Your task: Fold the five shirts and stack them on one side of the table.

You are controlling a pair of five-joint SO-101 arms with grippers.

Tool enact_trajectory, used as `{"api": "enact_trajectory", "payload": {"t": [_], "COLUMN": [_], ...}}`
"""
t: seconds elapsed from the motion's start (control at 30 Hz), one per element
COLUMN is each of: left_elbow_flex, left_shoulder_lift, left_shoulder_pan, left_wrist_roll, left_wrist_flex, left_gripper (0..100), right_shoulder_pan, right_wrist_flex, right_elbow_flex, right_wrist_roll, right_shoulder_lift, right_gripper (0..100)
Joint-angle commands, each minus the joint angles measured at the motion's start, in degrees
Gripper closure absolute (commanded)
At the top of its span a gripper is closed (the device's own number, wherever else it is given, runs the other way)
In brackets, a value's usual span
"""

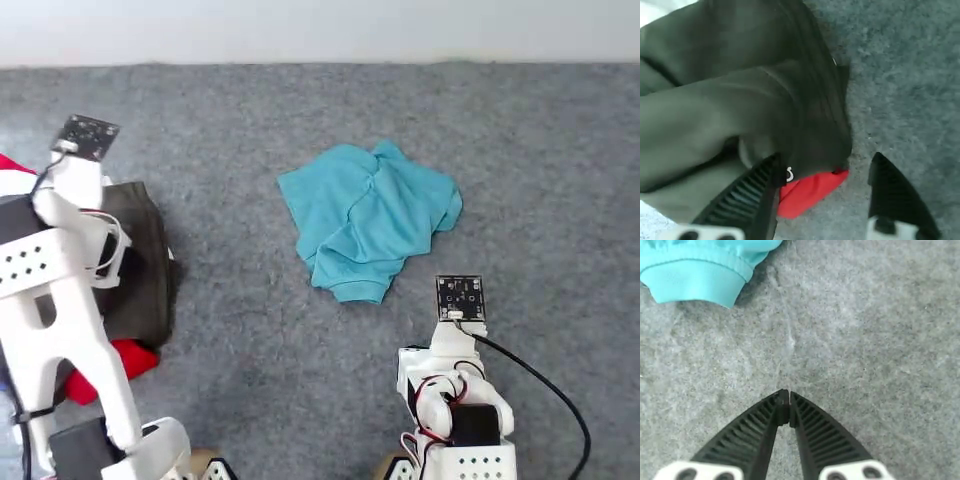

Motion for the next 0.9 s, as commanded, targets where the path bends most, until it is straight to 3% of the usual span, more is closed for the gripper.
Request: {"api": "enact_trajectory", "payload": {"t": [0.0, 0.2, 0.5, 0.6, 0.7, 0.87], "left_elbow_flex": [0.31, 3.12, 0.31, -5.76, -14.2, -25.89], "left_shoulder_lift": [0.44, 5.36, 27.52, 34.46, 37.98, 38.95], "left_shoulder_pan": [1.32, 2.64, -9.14, -14.59, -18.02, -17.41], "left_wrist_roll": [-0.62, -0.7, -0.44, -0.44, -0.44, -0.44], "left_wrist_flex": [0.18, -7.21, -23.3, -22.24, -16.0, -4.04], "left_gripper": [73, 73, 73, 73, 73, 73], "right_shoulder_pan": [-0.04, -0.04, -0.04, -0.04, -0.04, -0.04], "right_wrist_flex": [0.4, 0.4, 0.4, 0.4, 0.4, 0.4], "right_elbow_flex": [0.79, 0.79, 0.79, 0.79, 0.79, 0.79], "right_wrist_roll": [0.44, 0.44, 0.44, 0.44, 0.44, 0.44], "right_shoulder_lift": [-0.22, -0.22, -0.22, -0.22, -0.22, -0.22], "right_gripper": [99.0, 99.0, 99.0, 99.0, 99.0, 99.0]}}
